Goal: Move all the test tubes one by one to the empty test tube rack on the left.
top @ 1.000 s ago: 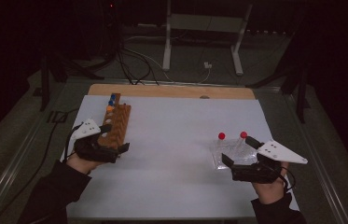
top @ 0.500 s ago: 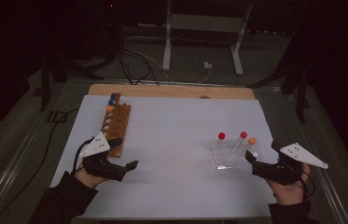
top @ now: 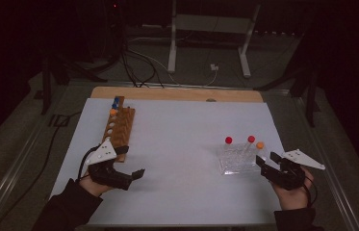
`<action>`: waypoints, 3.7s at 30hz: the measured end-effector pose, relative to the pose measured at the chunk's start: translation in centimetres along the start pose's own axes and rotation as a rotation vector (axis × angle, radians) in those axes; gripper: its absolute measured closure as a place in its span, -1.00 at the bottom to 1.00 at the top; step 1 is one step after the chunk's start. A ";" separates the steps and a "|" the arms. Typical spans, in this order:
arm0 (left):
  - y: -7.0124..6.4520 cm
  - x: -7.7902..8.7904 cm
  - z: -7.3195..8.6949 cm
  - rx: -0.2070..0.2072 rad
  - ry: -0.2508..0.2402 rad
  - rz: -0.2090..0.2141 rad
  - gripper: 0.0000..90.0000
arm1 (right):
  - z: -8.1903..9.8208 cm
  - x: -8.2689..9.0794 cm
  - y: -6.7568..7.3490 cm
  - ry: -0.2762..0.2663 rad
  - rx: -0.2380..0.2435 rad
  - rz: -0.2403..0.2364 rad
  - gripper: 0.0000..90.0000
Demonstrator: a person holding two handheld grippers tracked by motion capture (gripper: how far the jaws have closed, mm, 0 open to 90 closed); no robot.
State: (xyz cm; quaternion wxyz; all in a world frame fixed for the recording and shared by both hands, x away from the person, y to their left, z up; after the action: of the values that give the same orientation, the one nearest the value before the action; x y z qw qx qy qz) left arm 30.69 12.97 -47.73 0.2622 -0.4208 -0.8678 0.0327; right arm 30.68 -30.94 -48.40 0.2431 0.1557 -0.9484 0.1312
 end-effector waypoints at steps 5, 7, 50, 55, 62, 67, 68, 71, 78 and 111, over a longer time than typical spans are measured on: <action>0.1 -0.2 0.3 -0.006 0.016 -0.005 -0.95 | 0.4 -1.6 -0.2 0.038 0.006 0.004 0.19; 0.2 -0.2 0.3 -0.007 0.017 -0.008 -0.95 | 0.5 -2.3 -0.4 0.064 0.002 0.012 0.24; -1.5 -0.1 -0.4 -0.036 0.022 0.043 -0.95 | -6.3 1.6 4.1 -0.084 0.184 -0.046 0.67; -1.9 -0.3 -0.6 -0.045 0.022 0.056 -0.95 | -7.0 1.3 7.0 -0.096 0.229 -0.123 0.67; -3.1 -0.9 -1.3 -0.065 0.018 0.096 -0.95 | -6.7 -0.6 11.3 -0.073 0.283 -0.222 0.67; -4.4 -1.7 -1.5 -0.074 0.030 0.144 -0.95 | -6.1 -1.7 13.9 -0.047 0.322 -0.283 0.67; -4.7 -1.9 -1.6 -0.079 0.027 0.149 -0.92 | -6.0 -1.9 14.3 -0.044 0.329 -0.297 0.67; -5.8 -2.8 -1.7 -0.089 0.025 0.185 -0.88 | -5.5 -2.5 15.9 -0.023 0.343 -0.341 0.67; -7.8 -4.2 -2.1 -0.112 0.037 0.252 -0.80 | -5.0 -3.0 18.7 -0.006 0.382 -0.411 0.67; -9.2 -8.4 -2.1 -0.220 0.052 0.273 0.58 | -5.1 -2.6 20.7 -0.005 0.396 -0.490 0.67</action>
State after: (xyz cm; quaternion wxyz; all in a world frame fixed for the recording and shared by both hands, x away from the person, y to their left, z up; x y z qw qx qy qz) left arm 29.39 0.42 -46.98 0.2299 -0.5615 -0.7940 -0.0382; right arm 27.58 -9.69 -48.98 0.2300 0.4244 -0.8393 0.2503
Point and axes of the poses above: each handheld gripper's, and its own axes: x roughly backward along the jaws, z roughly out of its underside, y roughly to its left, the point moved 7 cm from there along -x, roughly forward along the jaws, and after that the axes turned 14 degrees about x, right-handed, at the moved point
